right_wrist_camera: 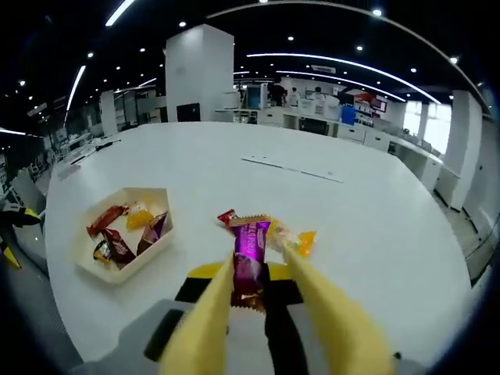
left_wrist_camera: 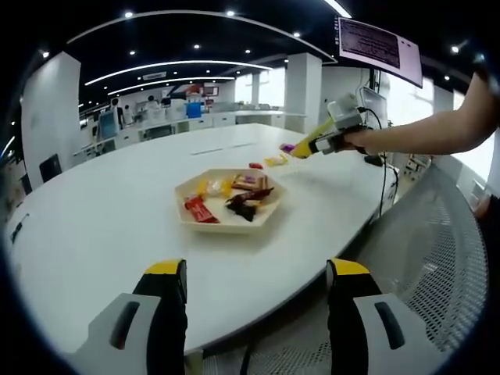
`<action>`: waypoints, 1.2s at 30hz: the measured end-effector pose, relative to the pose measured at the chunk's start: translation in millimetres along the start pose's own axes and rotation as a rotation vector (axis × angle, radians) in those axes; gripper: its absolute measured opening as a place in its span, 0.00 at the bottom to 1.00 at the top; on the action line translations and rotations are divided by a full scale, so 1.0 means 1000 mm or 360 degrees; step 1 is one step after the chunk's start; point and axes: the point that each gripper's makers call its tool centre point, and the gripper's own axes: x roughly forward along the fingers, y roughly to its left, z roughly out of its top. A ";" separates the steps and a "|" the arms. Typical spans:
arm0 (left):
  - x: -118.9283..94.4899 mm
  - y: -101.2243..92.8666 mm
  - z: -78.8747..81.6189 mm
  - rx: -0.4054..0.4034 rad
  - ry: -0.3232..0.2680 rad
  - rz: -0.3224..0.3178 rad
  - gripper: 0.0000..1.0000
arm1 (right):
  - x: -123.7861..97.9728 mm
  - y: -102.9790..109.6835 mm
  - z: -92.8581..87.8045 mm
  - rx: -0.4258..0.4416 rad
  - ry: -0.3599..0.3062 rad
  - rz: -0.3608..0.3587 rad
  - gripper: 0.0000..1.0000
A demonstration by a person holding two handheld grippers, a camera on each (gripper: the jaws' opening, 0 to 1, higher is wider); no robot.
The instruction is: Place the target food into the container with the food tongs after gripping and lifting it, then release it inside without dropping or visibly crushing the food.
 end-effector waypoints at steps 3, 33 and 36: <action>0.000 0.000 0.000 0.0000 -0.0002 0.0001 0.69 | -0.001 0.001 0.002 0.0001 -0.0001 0.0006 0.15; 0.000 -0.001 -0.003 -0.0012 0.0032 -0.0020 0.69 | -0.012 0.128 0.106 -0.0329 -0.0240 0.0441 0.15; 0.001 -0.002 -0.006 -0.0014 0.0060 -0.0035 0.69 | -0.008 0.139 0.111 -0.0349 -0.0235 0.0484 0.15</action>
